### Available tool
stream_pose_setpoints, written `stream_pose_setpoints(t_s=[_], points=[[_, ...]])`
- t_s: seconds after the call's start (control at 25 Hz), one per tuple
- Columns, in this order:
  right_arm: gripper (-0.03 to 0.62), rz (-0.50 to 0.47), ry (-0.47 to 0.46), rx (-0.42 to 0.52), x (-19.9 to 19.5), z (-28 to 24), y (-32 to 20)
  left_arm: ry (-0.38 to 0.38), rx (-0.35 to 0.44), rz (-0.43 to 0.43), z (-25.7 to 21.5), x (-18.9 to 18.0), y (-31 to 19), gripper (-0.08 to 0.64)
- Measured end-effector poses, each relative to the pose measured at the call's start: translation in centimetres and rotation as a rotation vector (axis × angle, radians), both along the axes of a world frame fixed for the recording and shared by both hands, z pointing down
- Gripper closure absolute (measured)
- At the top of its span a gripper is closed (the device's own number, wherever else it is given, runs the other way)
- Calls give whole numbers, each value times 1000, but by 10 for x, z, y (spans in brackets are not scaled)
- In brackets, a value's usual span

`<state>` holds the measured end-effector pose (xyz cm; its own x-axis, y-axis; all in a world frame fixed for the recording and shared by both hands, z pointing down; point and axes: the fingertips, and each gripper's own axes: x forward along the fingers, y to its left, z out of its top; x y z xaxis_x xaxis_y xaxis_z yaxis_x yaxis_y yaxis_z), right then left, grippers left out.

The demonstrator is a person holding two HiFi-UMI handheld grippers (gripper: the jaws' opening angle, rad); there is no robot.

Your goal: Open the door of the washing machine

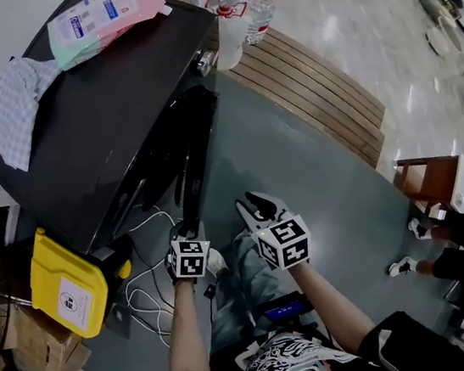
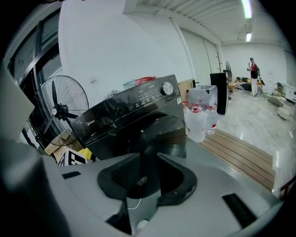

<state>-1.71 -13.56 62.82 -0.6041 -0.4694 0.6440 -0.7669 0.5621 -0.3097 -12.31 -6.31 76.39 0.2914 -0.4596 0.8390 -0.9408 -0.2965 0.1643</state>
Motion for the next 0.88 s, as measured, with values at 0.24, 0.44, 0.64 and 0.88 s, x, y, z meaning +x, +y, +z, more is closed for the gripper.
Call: stream_pose_setpoints(t_s=[0.24,0.44,0.64,0.88], points=[[477,-9,36,14,-10,8,-17,90,-14,58,-3,53,1,454],[459,-15,74,-3,-14,22,-29,213,-80,81,-4,83,4,440],[419,-11,119,-16,-21,32,-40,349,-110,16,-15,79,6,366],[412,-32,163,3,-23,34,-42,414,-45,-151,-34,38,-3,365]])
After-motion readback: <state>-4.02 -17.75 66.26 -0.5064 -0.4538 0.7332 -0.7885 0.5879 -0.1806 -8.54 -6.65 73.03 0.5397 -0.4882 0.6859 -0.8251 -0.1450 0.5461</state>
